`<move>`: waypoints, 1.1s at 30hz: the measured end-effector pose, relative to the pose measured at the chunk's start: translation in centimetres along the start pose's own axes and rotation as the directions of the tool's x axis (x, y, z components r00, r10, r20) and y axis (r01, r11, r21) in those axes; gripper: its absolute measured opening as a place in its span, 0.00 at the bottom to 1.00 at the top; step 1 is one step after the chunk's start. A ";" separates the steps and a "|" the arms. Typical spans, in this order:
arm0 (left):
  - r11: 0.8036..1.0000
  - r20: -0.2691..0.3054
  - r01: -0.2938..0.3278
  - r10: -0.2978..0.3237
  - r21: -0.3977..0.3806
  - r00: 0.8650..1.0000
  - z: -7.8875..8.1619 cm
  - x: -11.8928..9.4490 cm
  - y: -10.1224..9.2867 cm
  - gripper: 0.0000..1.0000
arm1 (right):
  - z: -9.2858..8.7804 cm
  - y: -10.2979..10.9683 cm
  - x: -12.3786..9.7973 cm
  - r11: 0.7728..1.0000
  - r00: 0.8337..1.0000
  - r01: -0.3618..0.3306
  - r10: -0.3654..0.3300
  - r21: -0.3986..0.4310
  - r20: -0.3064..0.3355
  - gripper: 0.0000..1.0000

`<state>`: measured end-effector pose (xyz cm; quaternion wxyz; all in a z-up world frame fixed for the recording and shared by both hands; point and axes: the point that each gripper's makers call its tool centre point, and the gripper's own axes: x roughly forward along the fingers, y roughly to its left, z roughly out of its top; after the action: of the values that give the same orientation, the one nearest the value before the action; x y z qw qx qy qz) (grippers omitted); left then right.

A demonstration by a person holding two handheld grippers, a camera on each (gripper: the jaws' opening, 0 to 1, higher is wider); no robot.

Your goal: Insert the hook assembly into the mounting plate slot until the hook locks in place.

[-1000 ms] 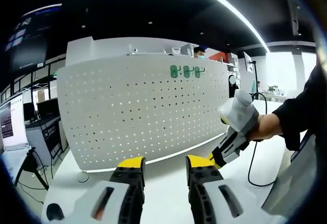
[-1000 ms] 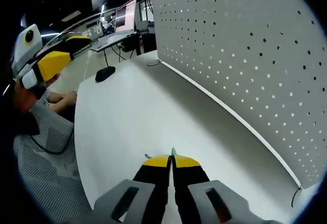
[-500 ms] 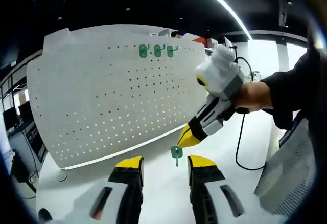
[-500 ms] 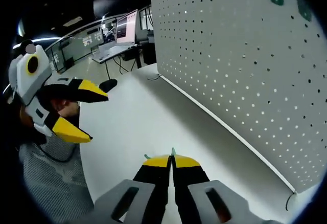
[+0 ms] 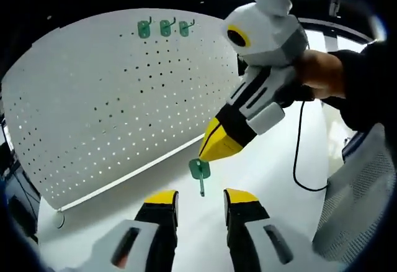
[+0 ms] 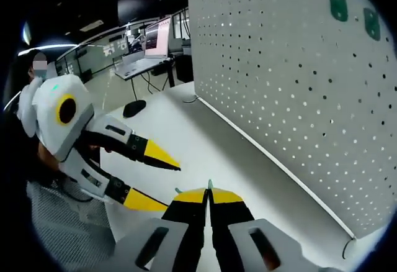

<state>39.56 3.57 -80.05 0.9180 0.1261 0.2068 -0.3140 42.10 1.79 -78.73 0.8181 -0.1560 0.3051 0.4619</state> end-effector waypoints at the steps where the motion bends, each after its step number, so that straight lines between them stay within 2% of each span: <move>1: 1.000 -0.003 0.000 0.000 -0.002 1.000 -0.1 0.1 0.0 0.29 | 0.0 0.0 0.0 1.000 1.000 -0.001 0.001 -0.001 0.000 0.00; 9: 1.000 -0.003 -0.003 0.003 -0.017 1.000 -0.5 0.2 0.4 0.18 | 0.3 1.0 0.1 1.000 1.000 -0.017 0.017 -0.009 -0.001 0.00; 16: 1.000 -0.001 0.006 -0.006 -0.030 1.000 -0.7 0.1 0.5 0.04 | 0.3 1.2 0.2 1.000 1.000 -0.023 0.023 -0.007 -0.005 0.00; 33: 0.995 0.003 0.024 -0.024 -0.093 1.000 -0.3 -0.1 0.1 0.02 | -0.6 0.5 0.5 1.000 1.000 -0.013 0.013 0.009 -0.015 0.00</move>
<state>39.46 3.80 -80.28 0.9193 0.0806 0.2220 -0.3149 41.59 2.05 -79.50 0.8134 -0.1539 0.3142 0.4647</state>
